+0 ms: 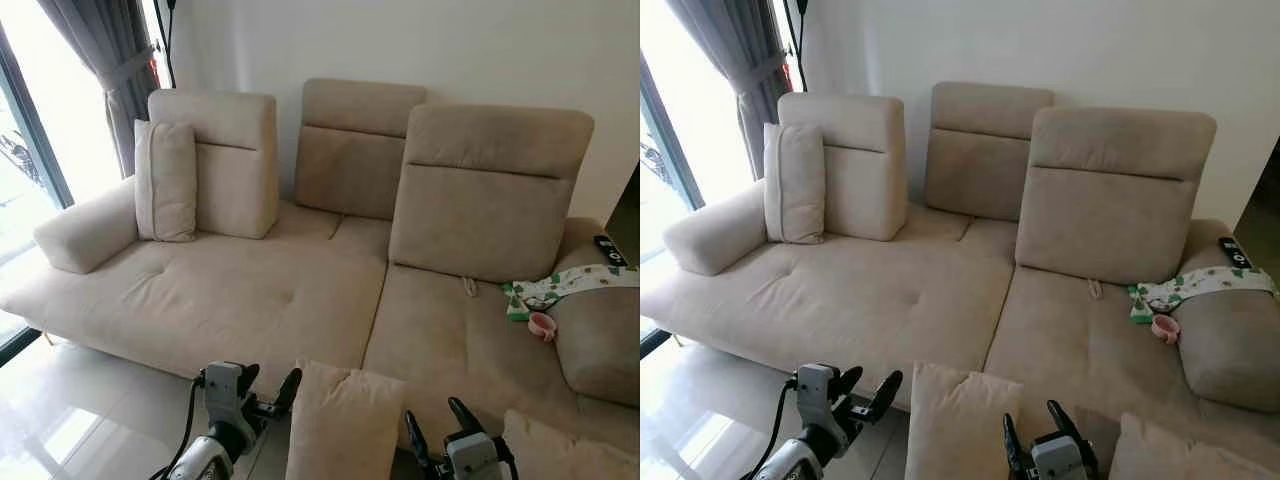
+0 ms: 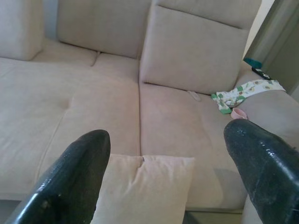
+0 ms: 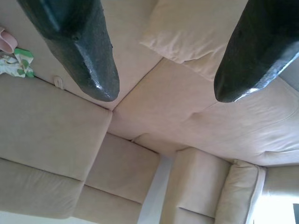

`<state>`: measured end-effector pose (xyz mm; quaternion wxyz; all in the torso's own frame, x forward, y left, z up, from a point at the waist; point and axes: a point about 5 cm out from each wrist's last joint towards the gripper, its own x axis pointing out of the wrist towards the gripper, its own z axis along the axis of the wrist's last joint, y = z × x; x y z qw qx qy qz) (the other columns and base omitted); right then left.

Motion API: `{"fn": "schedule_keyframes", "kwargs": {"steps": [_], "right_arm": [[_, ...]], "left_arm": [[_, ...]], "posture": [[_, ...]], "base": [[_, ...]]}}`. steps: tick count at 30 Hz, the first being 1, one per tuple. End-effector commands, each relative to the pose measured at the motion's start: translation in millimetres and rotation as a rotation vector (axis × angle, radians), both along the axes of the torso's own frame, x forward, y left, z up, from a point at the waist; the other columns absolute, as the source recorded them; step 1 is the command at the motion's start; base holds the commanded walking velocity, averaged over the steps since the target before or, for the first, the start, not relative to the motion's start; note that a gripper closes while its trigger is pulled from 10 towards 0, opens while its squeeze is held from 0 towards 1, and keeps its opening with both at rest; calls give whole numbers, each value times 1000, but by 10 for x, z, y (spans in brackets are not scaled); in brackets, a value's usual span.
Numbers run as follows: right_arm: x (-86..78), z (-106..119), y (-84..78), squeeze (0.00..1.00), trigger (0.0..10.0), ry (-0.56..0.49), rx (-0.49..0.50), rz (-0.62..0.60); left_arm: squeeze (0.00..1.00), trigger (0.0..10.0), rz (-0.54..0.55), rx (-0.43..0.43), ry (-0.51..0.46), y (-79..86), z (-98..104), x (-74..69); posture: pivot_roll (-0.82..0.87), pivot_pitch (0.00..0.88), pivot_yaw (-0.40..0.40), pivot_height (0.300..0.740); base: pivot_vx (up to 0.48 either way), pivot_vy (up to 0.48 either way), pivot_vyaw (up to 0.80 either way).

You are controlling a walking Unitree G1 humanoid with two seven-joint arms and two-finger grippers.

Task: Move the pillow to the sofa from floor

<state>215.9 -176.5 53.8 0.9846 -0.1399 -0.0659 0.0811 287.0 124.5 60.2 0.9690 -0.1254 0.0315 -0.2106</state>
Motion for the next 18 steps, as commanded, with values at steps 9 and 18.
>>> {"fn": "schedule_keyframes", "kwargs": {"steps": [9,18], "right_arm": [[-26,-62,12,0,10000,29,-1,10],[-19,-84,7,0,10000,34,-2,6]], "left_arm": [[0,10000,-16,11,8,-23,-7,-23],[0,10000,-25,10,11,-43,-6,-15]], "posture": [[6,0,33,740],[-1,0,36,740]], "base": [[255,0,0],[254,0,0]]}}
